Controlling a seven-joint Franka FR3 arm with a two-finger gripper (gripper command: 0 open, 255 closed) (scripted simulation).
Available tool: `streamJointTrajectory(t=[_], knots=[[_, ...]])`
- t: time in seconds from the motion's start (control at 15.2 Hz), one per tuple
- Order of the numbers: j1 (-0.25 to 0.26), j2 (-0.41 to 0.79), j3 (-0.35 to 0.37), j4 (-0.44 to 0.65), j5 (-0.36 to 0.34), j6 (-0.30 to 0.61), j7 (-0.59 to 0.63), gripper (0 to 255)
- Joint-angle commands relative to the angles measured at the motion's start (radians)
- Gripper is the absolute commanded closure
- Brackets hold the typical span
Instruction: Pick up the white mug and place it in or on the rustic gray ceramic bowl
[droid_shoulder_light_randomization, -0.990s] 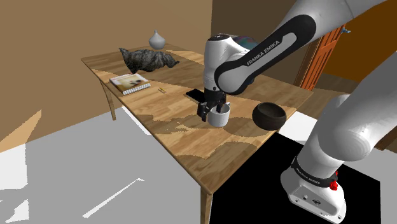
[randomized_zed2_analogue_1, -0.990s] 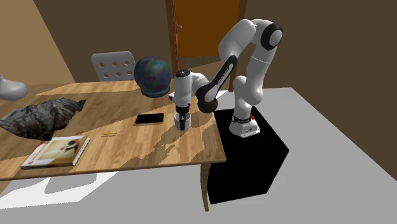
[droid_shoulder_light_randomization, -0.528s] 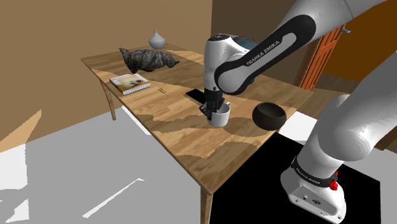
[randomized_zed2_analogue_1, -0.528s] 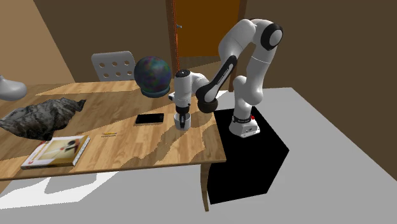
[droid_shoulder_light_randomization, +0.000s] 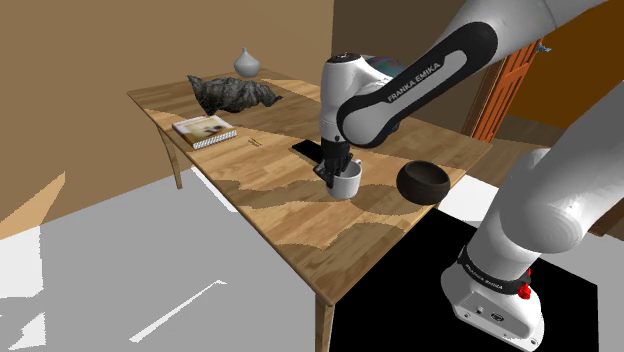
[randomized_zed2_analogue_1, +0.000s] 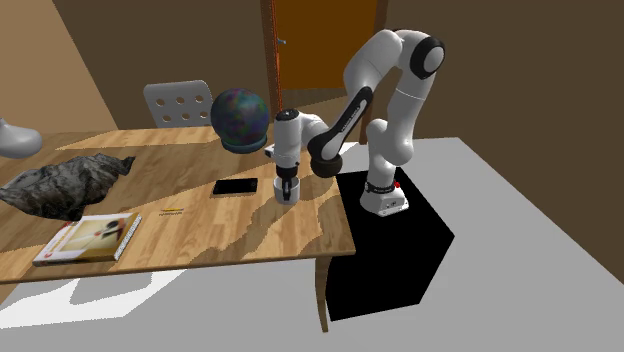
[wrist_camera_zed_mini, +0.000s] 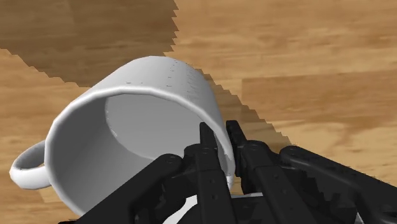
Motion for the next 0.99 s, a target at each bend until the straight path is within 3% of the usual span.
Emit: streamJointTrajectory(t=[0.0, 0.92], knots=[[0.001, -0.017, -0.002, 0.008, 0.004, -0.024, -0.005, 255], [0.011, -0.132, -0.015, 0.112, 0.025, -0.242, -0.032, 255]])
